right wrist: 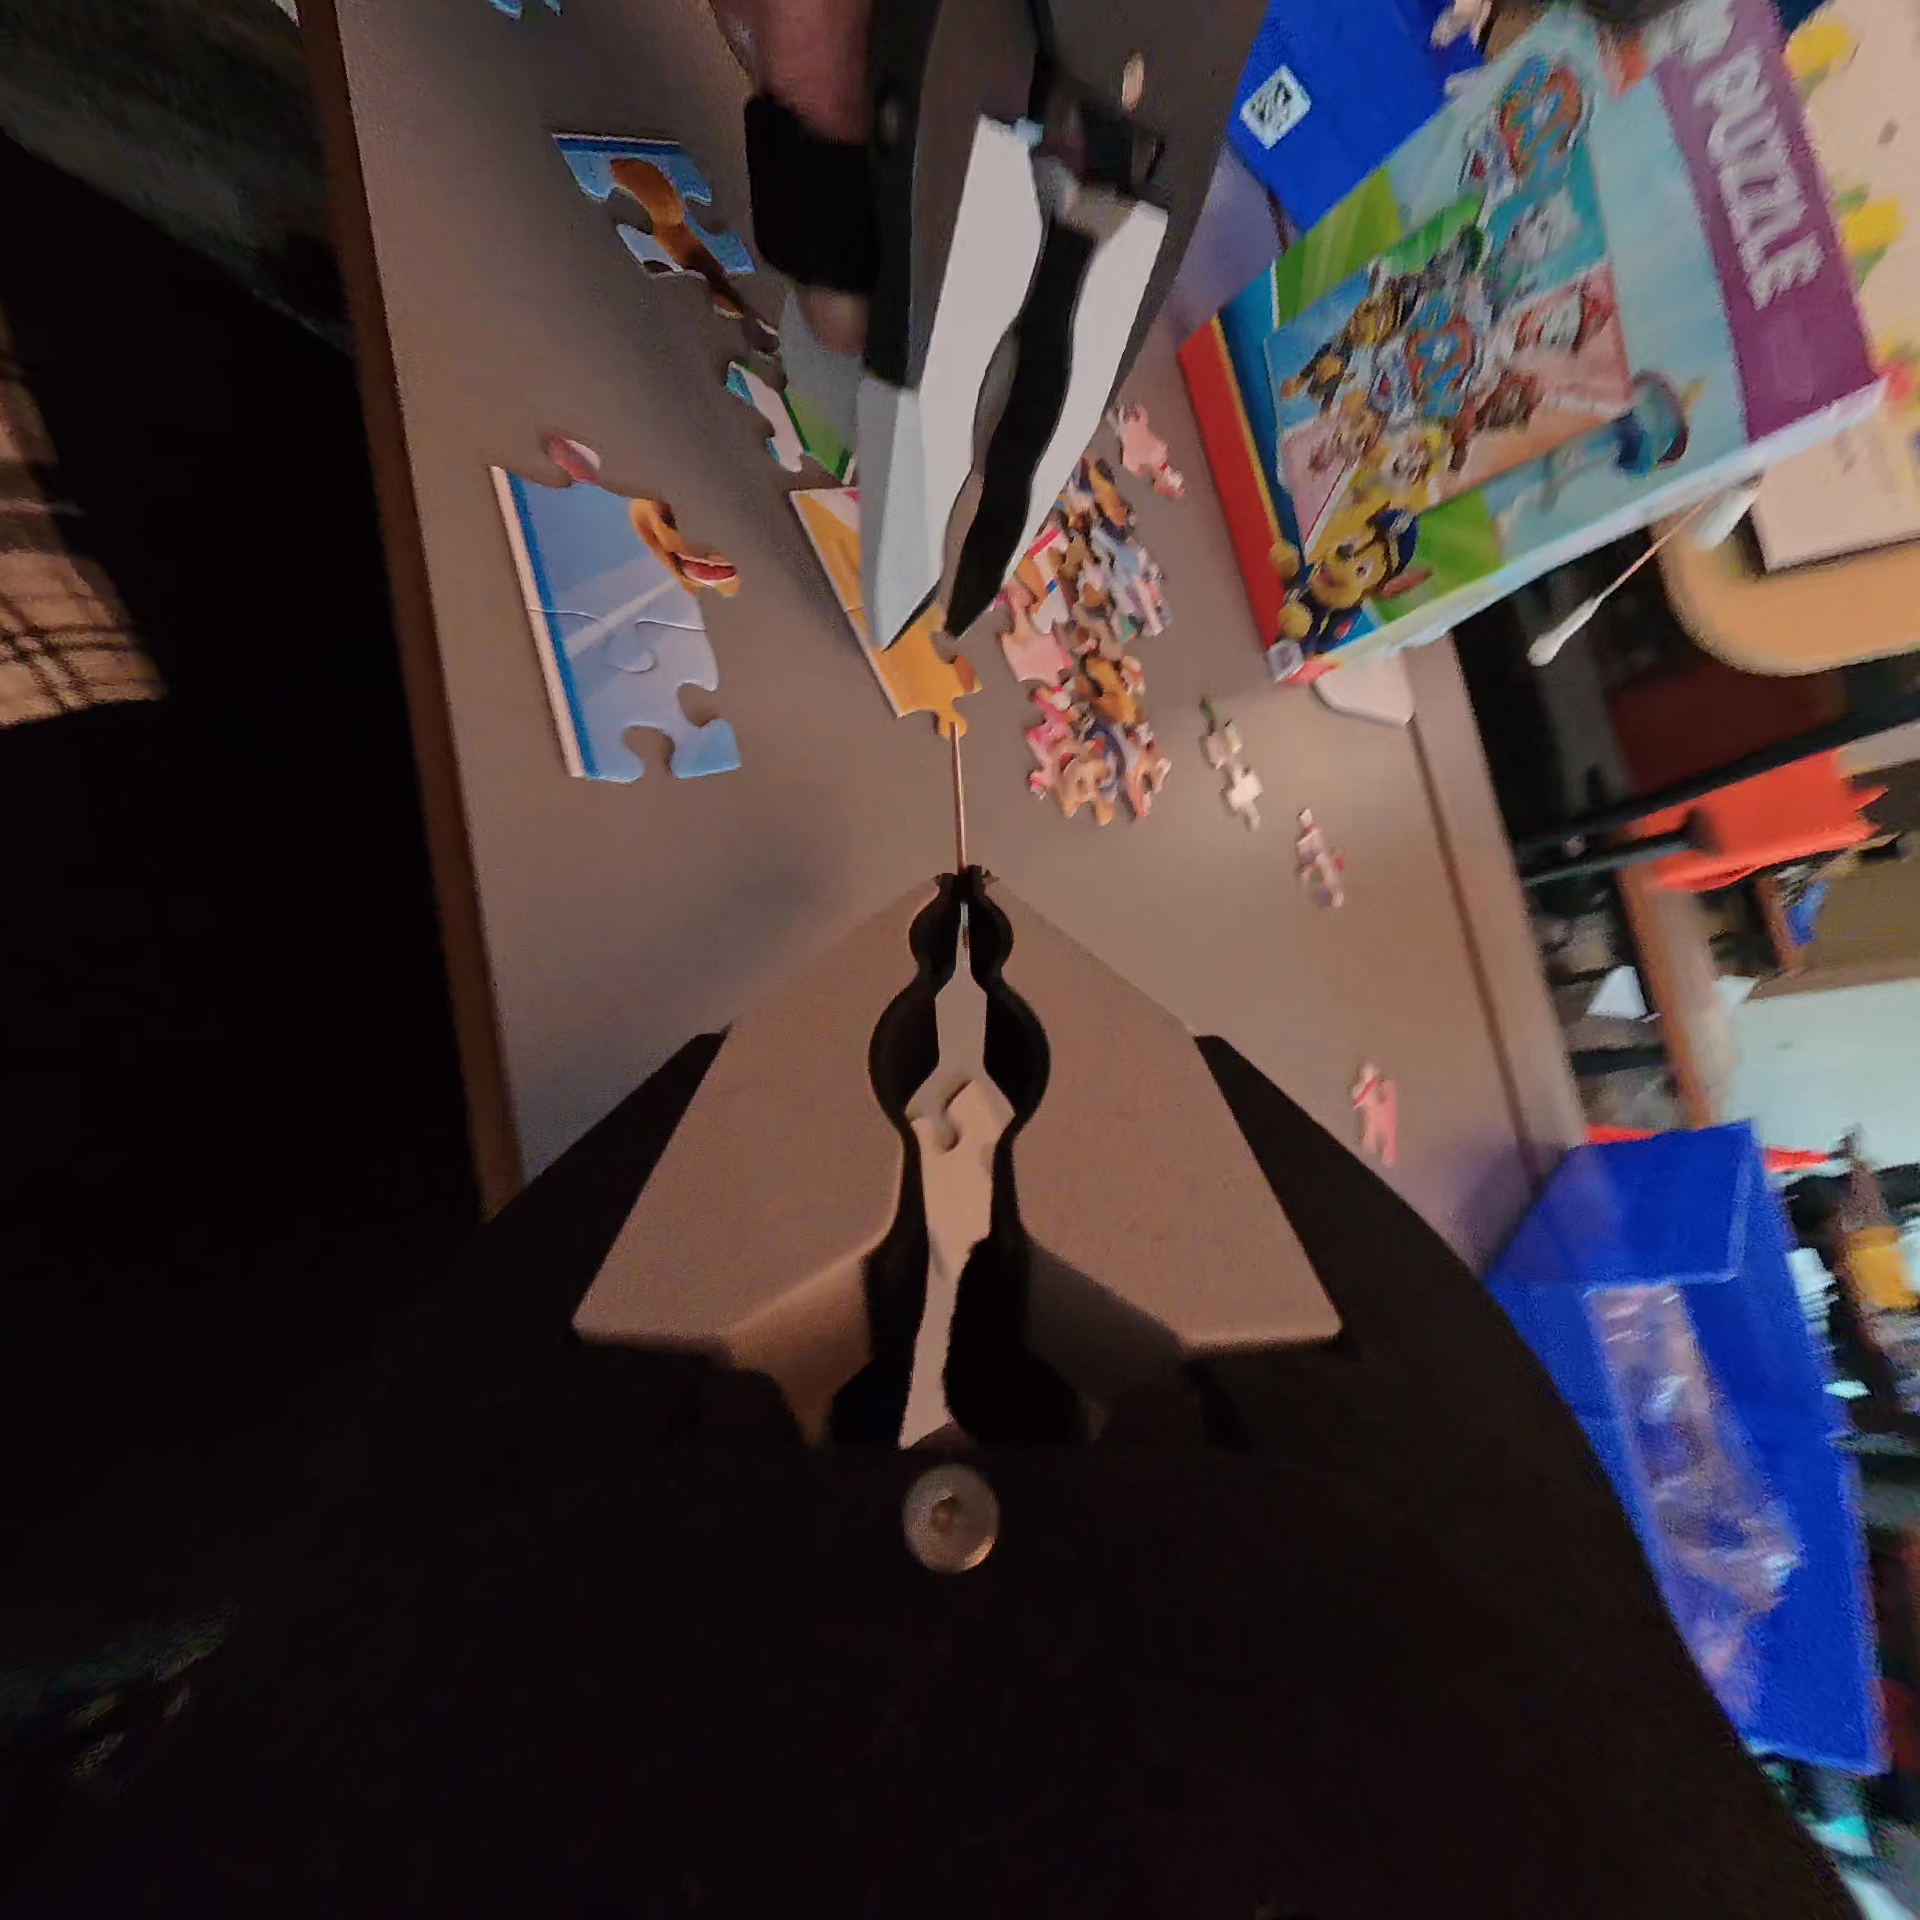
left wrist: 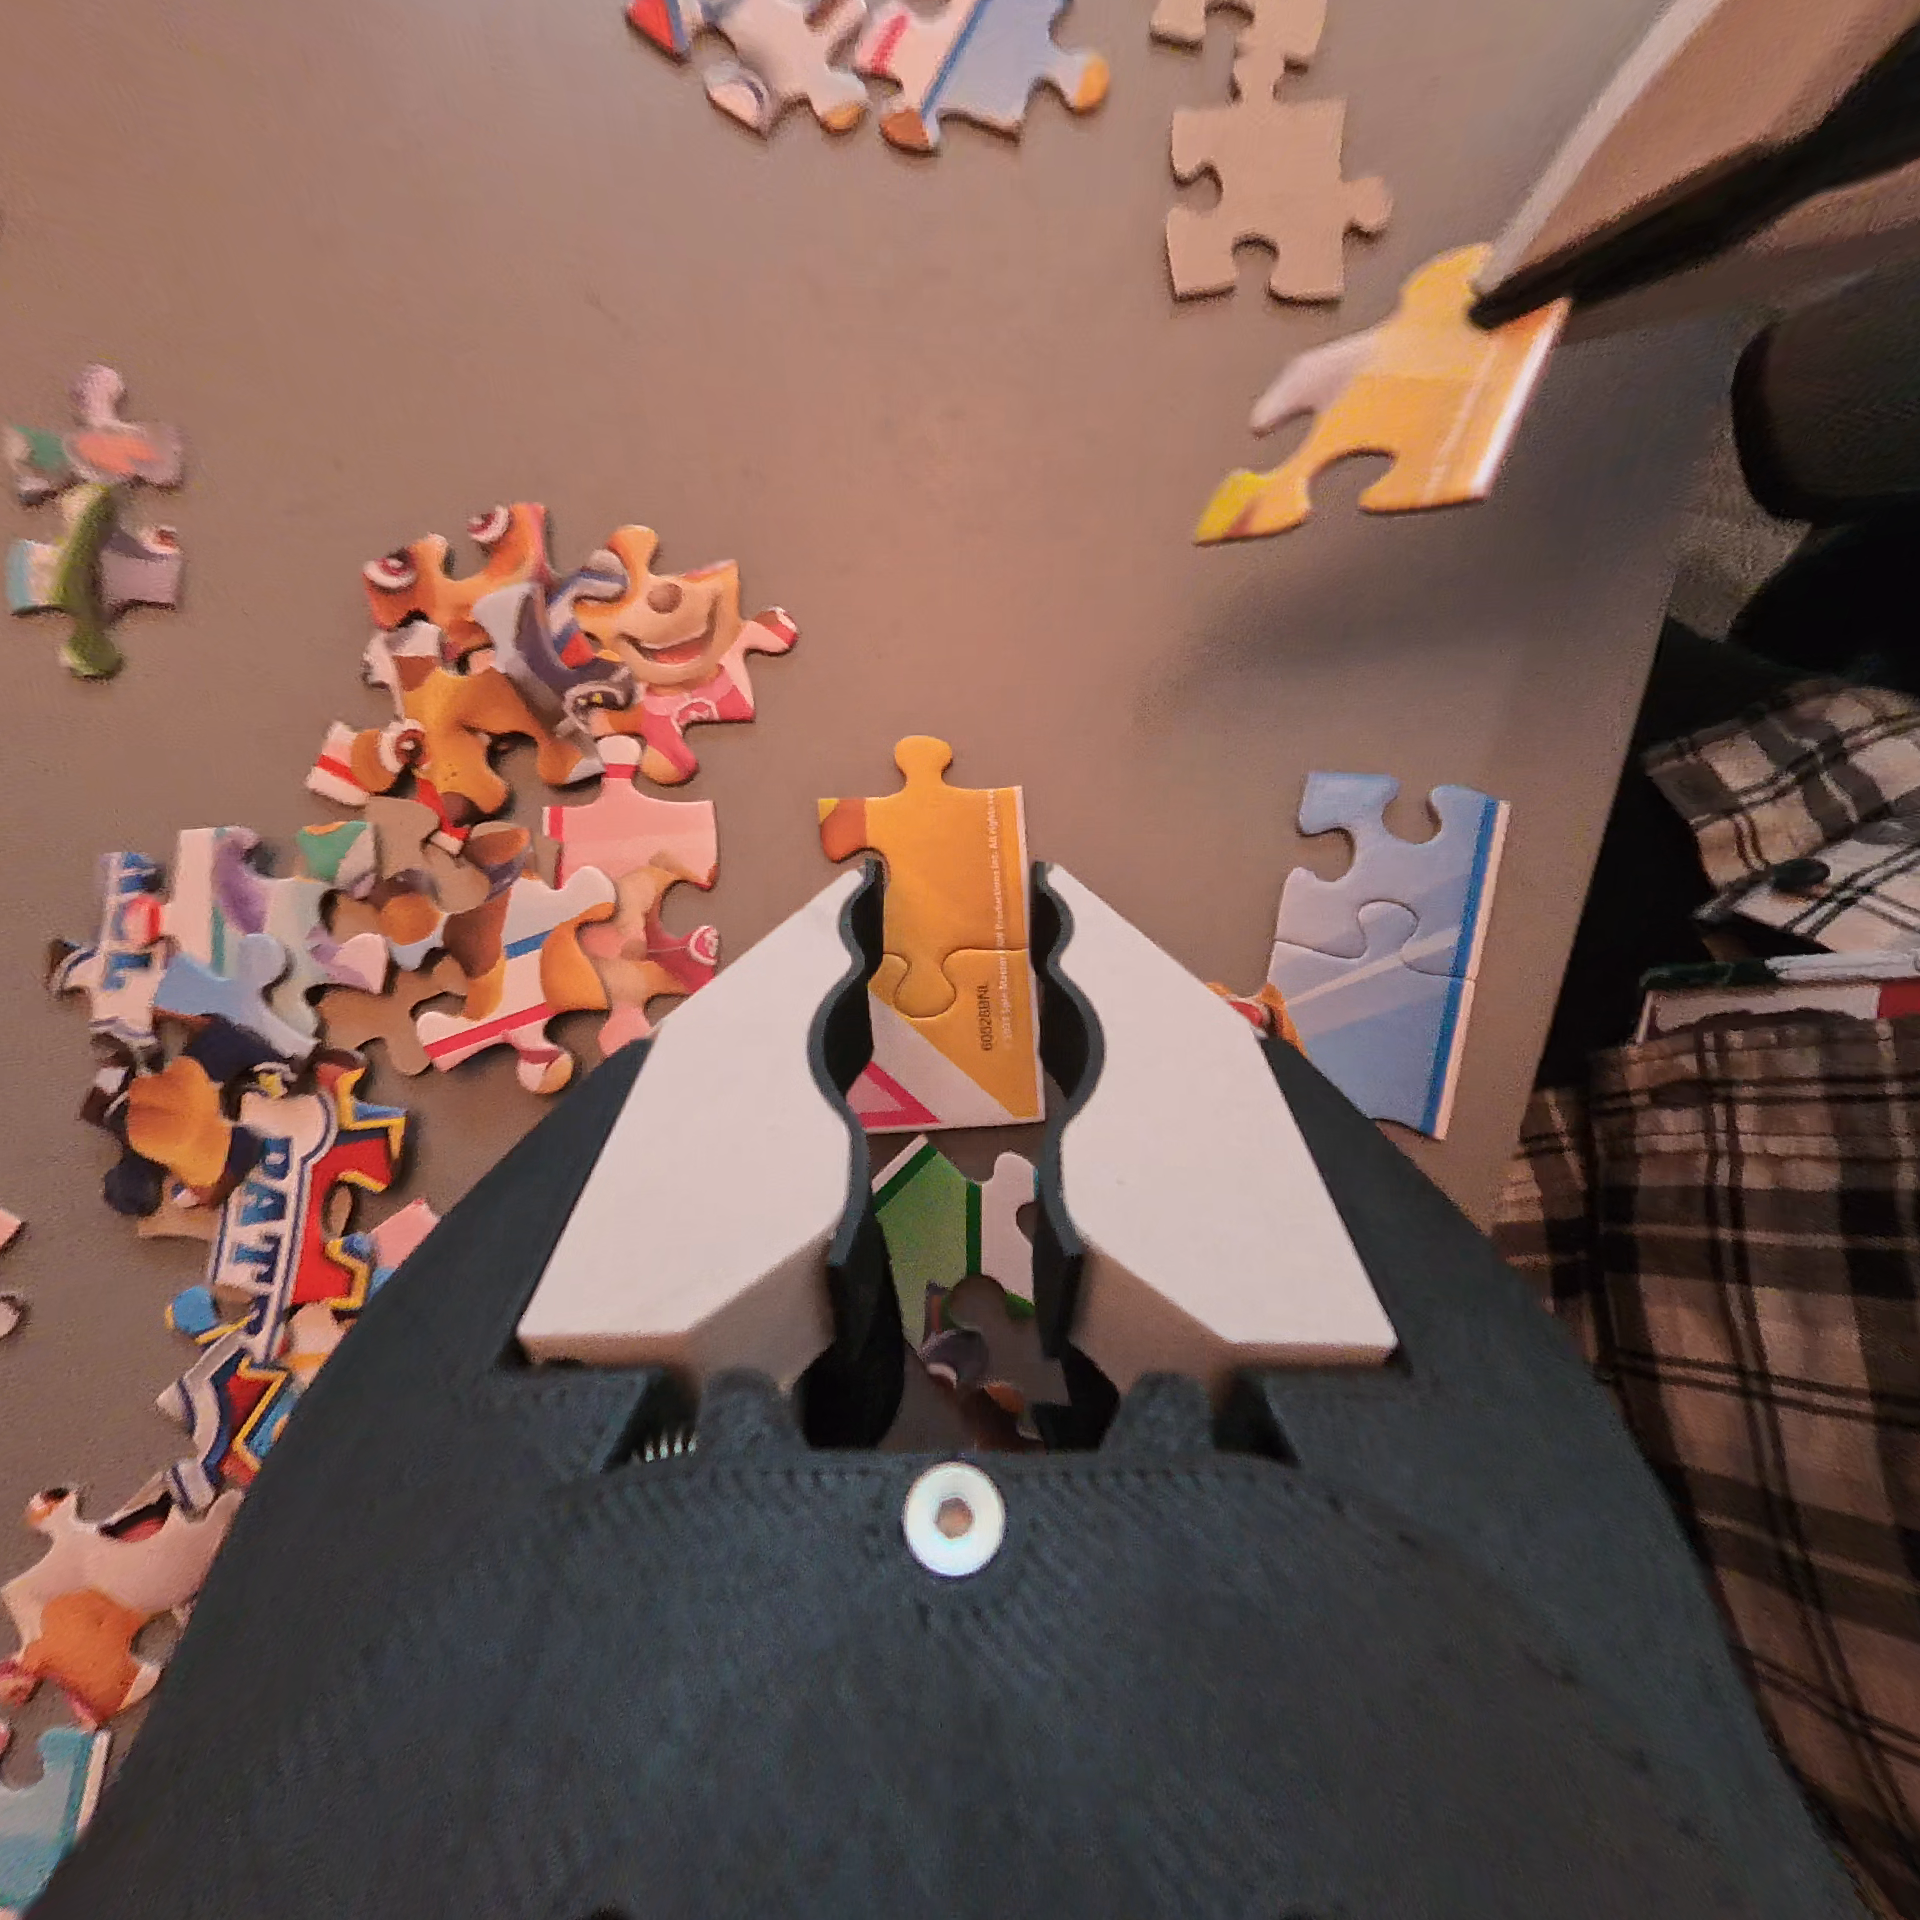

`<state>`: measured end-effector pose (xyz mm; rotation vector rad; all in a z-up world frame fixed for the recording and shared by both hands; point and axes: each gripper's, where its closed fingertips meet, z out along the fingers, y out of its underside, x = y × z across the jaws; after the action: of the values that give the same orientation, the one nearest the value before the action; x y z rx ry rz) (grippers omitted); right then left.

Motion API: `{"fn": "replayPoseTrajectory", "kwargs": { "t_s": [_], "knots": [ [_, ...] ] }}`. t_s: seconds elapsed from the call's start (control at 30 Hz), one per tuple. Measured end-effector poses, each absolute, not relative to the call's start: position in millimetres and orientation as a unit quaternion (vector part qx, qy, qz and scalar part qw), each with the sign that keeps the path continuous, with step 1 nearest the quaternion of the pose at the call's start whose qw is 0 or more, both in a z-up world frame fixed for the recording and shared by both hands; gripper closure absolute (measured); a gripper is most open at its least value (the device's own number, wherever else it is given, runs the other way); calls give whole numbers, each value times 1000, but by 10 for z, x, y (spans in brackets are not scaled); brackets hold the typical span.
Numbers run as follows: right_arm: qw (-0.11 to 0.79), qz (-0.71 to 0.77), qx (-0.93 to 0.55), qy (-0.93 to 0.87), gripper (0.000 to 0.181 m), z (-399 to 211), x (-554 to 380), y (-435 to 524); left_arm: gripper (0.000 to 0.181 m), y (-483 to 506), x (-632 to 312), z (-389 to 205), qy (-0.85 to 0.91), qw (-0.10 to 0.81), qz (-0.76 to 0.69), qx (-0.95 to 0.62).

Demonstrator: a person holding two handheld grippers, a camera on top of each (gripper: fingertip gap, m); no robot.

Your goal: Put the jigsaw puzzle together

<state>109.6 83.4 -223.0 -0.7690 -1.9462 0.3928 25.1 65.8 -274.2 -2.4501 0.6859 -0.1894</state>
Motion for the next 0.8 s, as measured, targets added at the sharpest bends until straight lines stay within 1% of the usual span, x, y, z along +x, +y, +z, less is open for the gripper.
{"fn": "replayPoseTrajectory", "kwargs": {
  "t_s": [0.1, 0.3, 0.53, 0.8],
  "knots": [
    [500, 113, -257, -819, 181, -2295, 949, 871, 155, 683, 368, -2763, 271, 289, -105, -912],
    [479, 78, -196, -852, 181, -2484, 829, 909, 157, 668, 488, -2764, 321, 274, -115, -900],
    [447, 52, -191, -872, 181, -2625, 792, 877, 160, 681, 498, -2763, 320, 279, -124, -897],
    [388, 40, -209, -897, 176, -2723, 820, 847, 160, 681, 503, -2761, 320, 282, -126, -896]
  ]
}}
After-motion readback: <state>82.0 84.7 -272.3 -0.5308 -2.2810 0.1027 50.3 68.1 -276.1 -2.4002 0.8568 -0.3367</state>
